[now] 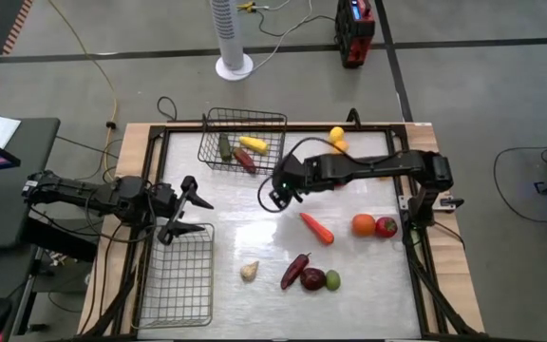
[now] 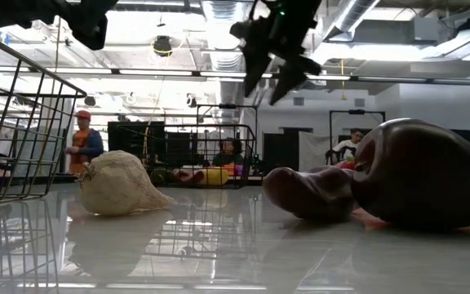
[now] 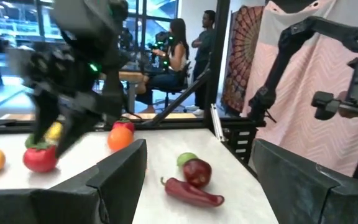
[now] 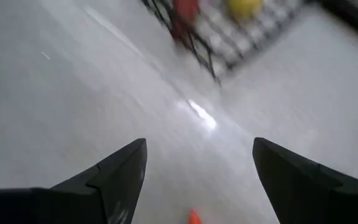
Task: Sort produce into baskets
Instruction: Put the orange carrot into the black wire basket
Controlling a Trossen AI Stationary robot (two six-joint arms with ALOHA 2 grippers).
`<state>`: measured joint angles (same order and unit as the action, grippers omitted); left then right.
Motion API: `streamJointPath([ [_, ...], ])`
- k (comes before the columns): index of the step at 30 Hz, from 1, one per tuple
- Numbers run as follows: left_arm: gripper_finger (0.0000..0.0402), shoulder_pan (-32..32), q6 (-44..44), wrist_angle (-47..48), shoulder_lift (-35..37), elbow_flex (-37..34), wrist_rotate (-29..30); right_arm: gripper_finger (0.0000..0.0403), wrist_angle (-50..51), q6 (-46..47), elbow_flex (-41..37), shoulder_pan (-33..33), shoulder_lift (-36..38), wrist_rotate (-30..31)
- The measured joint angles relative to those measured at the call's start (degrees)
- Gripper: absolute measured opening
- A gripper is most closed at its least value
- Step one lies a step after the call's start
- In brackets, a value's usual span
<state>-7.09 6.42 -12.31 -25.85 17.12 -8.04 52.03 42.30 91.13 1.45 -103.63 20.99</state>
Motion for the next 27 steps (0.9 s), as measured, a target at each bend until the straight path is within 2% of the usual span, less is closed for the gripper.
streamJointPath([
  [5, 0.0279, 0.0, -2.3, 0.8, 0.0, 0.0, 3.3, 0.0320, 3.9, 2.8, -1.5, -1.7, 0.0, 0.1],
  [10, 0.0279, 0.0, -5.7, 3.5, 0.0, 0.0, 10.9, 0.0320, 3.8, 2.6, -4.2, -1.9, -0.1, -1.4],
  [14, 0.0279, 0.0, -7.6, 6.3, 0.0, 0.0, 15.1, 0.0320, 3.3, 1.4, -8.6, -1.3, 0.0, -5.4],
  [21, 0.0279, 0.0, -8.8, 8.3, 0.0, 0.0, 16.4, 0.0320, 2.8, 3.3, -14.1, -1.0, -0.2, -18.4],
  [27, 0.0279, 0.0, -9.2, 8.4, 0.0, 0.0, 16.4, 0.0320, 3.4, 5.2, -14.2, -5.4, -0.6, -19.2],
])
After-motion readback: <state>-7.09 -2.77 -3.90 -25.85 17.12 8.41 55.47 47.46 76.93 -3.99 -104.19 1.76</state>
